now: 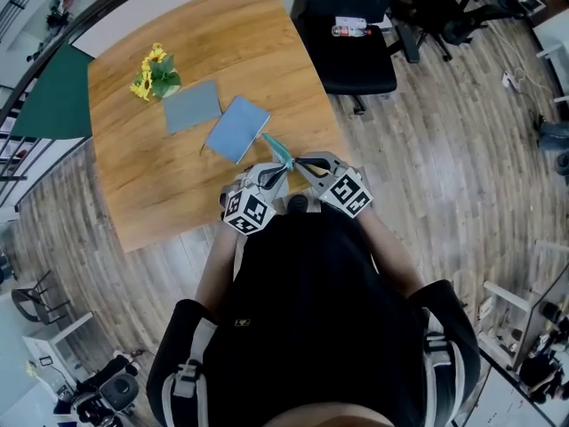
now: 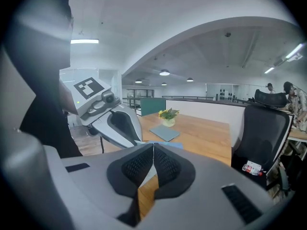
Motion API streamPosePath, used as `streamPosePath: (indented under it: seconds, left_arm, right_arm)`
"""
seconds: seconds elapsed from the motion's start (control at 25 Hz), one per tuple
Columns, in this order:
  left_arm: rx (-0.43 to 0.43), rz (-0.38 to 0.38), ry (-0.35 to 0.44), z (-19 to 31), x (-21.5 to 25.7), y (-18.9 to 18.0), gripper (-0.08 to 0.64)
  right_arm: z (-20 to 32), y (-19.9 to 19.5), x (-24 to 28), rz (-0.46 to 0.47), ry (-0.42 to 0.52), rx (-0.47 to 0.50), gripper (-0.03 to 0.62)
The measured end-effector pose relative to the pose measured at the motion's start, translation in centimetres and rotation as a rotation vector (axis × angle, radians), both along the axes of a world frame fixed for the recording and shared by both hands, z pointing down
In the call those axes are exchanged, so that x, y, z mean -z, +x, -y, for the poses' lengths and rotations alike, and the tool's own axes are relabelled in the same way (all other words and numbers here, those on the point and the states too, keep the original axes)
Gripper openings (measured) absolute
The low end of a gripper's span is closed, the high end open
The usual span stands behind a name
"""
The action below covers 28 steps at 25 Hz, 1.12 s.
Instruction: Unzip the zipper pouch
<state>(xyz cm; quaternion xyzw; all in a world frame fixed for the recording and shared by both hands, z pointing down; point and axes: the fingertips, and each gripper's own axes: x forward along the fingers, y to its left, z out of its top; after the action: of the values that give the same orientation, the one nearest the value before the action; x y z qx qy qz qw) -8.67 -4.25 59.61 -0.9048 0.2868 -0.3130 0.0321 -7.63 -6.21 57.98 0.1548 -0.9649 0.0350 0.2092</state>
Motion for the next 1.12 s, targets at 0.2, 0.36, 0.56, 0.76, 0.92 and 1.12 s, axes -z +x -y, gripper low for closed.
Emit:
streamPosePath:
  seconds: [0.2,0.36,0.56,0.76,0.92,1.12]
  left_arm:
    - [-0.017,0.011,0.015,0.2,0.4,0.3,0.012]
    - [-0.035,0.015,0.015,0.1,0.6,0.5,0.012]
    - [-0.067,-0.014,-0.01,0.0,1.1,0.7,0.011]
    - [-0.099,-0.025,-0.025,-0.5,1.3,0.9,0.011]
    - [-0.123,-0.028,-0.036,-0.9,1.4,1.2,0.011]
    - [-0.135,-0.031,-0.043,-1.4,1.8,1.7,0.011]
  right_arm:
    - [0.5,0.0,0.4,0.003,0.015,-0.02,0.006]
    - [0.6,0.0,0.6,0.009,0.024,-0.033,0.006]
    - [0.9,-0.1,1.0,0.019,0.037,-0.043,0.008]
    - [0.5,0.0,1.1,0.031,0.038,-0.037,0.008]
    - [0.4,0.1,1.0,0.033,0.036,-0.037,0.008]
    - [0.2,0.5,1.0,0.032,0.031,-0.04,0.008]
